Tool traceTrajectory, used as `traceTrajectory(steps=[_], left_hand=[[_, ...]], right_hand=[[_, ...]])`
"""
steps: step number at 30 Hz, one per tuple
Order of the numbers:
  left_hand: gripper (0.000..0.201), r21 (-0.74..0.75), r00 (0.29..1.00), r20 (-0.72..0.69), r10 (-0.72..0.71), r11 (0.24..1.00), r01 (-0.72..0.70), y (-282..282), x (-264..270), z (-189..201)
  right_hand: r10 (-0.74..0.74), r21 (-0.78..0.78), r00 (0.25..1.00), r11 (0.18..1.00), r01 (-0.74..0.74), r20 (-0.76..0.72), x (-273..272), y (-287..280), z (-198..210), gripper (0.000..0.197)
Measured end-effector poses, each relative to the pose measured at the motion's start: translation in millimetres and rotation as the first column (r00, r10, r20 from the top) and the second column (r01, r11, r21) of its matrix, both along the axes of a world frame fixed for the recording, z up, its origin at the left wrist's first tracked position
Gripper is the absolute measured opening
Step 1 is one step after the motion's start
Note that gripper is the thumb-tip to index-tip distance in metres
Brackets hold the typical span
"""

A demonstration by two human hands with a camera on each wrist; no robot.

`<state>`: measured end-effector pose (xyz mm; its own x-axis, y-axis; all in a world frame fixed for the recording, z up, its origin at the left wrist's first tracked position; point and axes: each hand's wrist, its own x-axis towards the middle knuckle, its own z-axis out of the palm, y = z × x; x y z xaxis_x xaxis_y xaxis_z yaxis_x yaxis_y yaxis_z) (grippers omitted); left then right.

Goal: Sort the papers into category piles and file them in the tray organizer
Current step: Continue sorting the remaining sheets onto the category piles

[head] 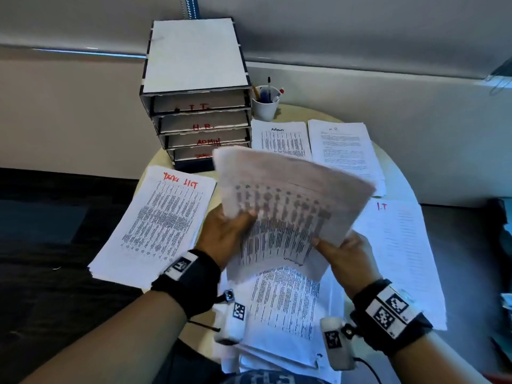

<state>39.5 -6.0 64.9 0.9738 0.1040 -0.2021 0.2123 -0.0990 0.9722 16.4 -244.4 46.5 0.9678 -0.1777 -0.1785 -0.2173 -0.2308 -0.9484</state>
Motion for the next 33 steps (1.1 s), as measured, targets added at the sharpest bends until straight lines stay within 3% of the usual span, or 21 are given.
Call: traceTrajectory(steps=[3,5,8,10,12,14,16,17,18,20,23,26,28,30,32,33], left_hand=[[0.049,-0.185,0.991,-0.064,0.115,0.975,-0.125,19,10,-7],[0.073,-0.316,0.964,-0.214,0.159,0.922,-0.223,19,6,-7],[0.052,-0.501,0.923,-0.334,0.190,0.794,-0.345,8,3,-8],[0.068,-0.562,0.892,-0.426,0.152,0.728,-0.392,1,-1,-11],[0.077,-0.665,0.886,-0.458,0.074,0.633,-0.396,-3,-4,-17],[0.053,-0.709,0.901,-0.433,0.028,0.607,-0.360,-6,-11,-10],[0.022,-0.695,0.914,-0.404,0.048,0.634,-0.340,2,-13,-10],[0.020,-0.694,0.915,-0.394,0.088,0.625,-0.358,15,-9,-16],[0.029,-0.712,0.930,-0.351,0.109,0.614,-0.341,31,-6,-18],[0.060,-0.687,0.960,-0.249,0.126,0.676,-0.267,62,2,-21],[0.070,-0.494,0.986,-0.142,-0.087,0.870,0.005,87,7,-8],[0.046,-0.280,0.966,-0.060,-0.250,0.934,0.224,89,9,2],[0.046,-0.233,0.975,0.003,-0.224,0.948,0.219,88,7,5],[0.051,-0.230,0.984,0.063,-0.164,0.957,0.175,93,2,4],[0.042,-0.114,0.983,0.123,-0.140,0.981,0.154,100,-5,0],[0.035,-0.018,0.980,0.129,-0.150,0.988,0.154,100,-10,-2]], right_hand=[[0.053,0.054,0.994,0.997,-0.048,-0.091,-7,-29,-3,0.009],[0.038,0.260,0.989,0.966,0.001,-0.146,-15,-39,-14,0.047],[-0.005,0.685,0.992,0.722,0.093,-0.130,-16,-24,-8,0.046],[-0.010,0.773,0.996,0.630,0.078,-0.092,-11,-14,0,0.048],[-0.072,0.757,0.991,0.639,0.135,-0.115,-5,-13,2,0.049],[-0.121,0.665,0.983,0.724,0.183,-0.139,-2,-16,3,0.042],[-0.138,0.535,0.985,0.827,0.171,-0.102,0,-23,7,0.035],[-0.137,0.471,0.988,0.868,0.157,-0.077,0,-30,10,0.031],[-0.134,0.430,0.990,0.891,0.144,-0.053,0,-37,16,0.026],[-0.084,0.392,0.996,0.917,0.070,0.018,-1,-54,29,0.029],[0.113,0.254,0.988,0.957,-0.138,0.108,-3,-68,46,0.038],[0.136,0.160,0.983,0.975,-0.155,0.119,-4,-62,47,0.049],[0.055,0.152,0.984,0.985,-0.081,0.169,-7,-55,46,0.047],[0.035,0.172,0.976,0.982,-0.073,0.213,-13,-49,46,0.018],[0.015,0.182,0.980,0.982,-0.051,0.197,-18,-48,39,0.026],[0.019,0.182,0.987,0.982,-0.048,0.157,-21,-48,33,0.020]])
